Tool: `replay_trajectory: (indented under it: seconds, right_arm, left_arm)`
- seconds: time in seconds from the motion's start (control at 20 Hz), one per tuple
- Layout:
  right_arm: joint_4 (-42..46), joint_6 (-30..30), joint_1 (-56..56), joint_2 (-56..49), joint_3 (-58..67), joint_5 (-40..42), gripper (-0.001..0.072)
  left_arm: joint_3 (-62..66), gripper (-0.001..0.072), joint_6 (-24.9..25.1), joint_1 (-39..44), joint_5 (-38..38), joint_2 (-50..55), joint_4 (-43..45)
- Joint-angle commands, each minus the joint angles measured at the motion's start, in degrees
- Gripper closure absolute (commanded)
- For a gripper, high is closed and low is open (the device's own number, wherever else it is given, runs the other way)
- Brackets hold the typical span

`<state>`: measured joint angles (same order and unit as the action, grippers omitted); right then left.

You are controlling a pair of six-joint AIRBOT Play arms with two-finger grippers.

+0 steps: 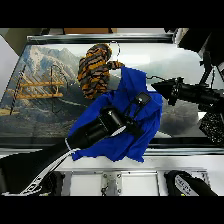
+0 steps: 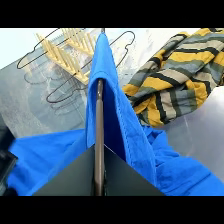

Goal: Fold the clothes and pants, and hang the long-sleeved shirts on hangers.

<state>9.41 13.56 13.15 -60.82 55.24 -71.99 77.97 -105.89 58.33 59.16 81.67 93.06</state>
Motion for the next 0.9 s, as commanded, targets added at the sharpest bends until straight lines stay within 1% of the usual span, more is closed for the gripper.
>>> replay_trajectory:
  seconds: [0.0,0.15,0.25,0.35,0.45,0.6,0.7,0.85]
  right_arm:
    - [0.0,0.0,0.0,0.2,0.0,-0.4,0.0710]
    - [0.0,2.8,0.0,1.9,0.0,-0.4,0.0710]
    - [0.9,5.1,0.0,3.7,0.0,-0.5,0.0710]
    - [4.7,7.4,0.0,5.9,0.0,-0.5,0.0710]
    - [7.8,10.1,-0.1,8.0,-0.1,-0.9,0.0711]
    - [7.9,10.3,-0.9,10.4,-0.2,-1.7,0.0710]
    - [7.8,10.3,-3.0,11.1,-0.3,-1.7,0.0711]
    - [7.7,10.5,-6.4,11.1,-0.4,-1.2,0.0711]
  left_arm:
    - [-0.7,0.0695,0.0,-1.2,6.0,0.7,3.5]
    - [-0.7,0.0695,0.0,-5.9,13.5,-3.1,7.5]
    - [-0.7,0.0695,0.7,-10.3,14.9,-7.0,7.7]
    - [-0.9,0.0695,1.2,-14.6,15.4,-10.7,7.7]
    - [-4.3,0.0695,1.1,-18.3,14.5,-14.8,7.3]
    - [-13.9,0.0695,1.1,-21.8,11.3,-21.2,7.3]
    - [-18.9,0.0695,1.1,-24.0,7.4,-25.0,7.2]
    - [-22.8,0.0695,1.1,-27.5,0.7,-29.4,7.1]
